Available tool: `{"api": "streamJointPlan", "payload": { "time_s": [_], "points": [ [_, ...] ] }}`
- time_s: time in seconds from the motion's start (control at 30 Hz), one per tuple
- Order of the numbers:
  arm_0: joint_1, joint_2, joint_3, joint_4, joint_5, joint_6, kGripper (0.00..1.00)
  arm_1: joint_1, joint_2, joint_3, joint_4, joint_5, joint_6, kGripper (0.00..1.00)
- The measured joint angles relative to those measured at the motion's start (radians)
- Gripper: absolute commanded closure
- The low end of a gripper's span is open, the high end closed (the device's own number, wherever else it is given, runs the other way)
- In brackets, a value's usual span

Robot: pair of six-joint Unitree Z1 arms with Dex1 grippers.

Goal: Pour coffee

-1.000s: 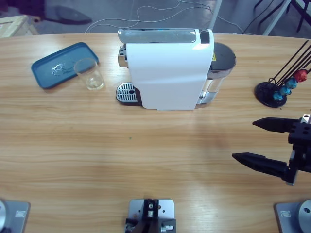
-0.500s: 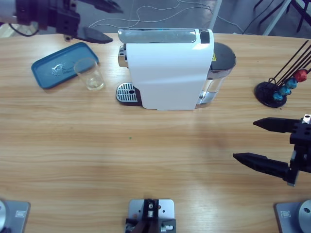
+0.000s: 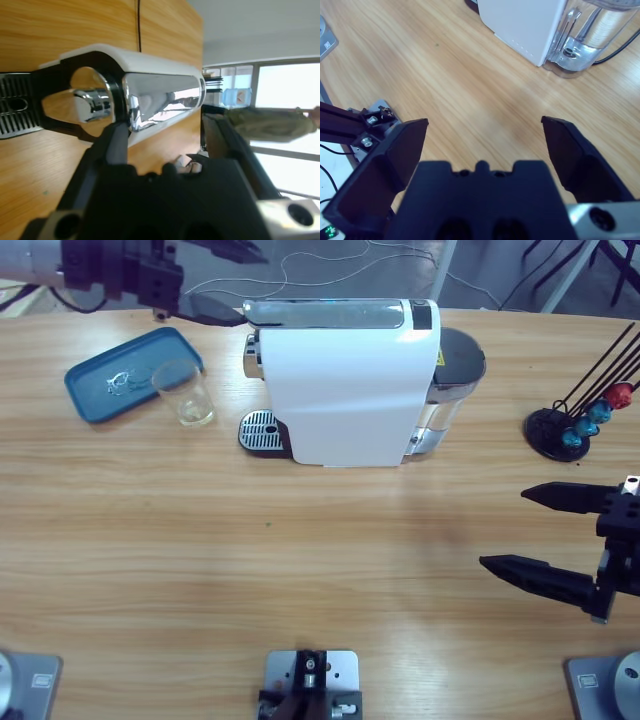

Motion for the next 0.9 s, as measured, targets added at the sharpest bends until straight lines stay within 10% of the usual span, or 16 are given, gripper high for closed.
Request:
{"api": "streamJointPlan", "payload": {
  "time_s": [0.2, 0.9],
  "points": [
    [0.010, 0.028, 0.008, -0.027, -0.052, 0.000, 0.990, 0.000, 0.000, 0.000, 0.000, 0.000, 0.000, 0.000],
    [0.065, 0.028, 0.065, -0.059, -0.071, 0.005, 1.000, 0.000, 0.000, 0.000, 0.000, 0.000, 0.000, 0.000]
  ]
}}
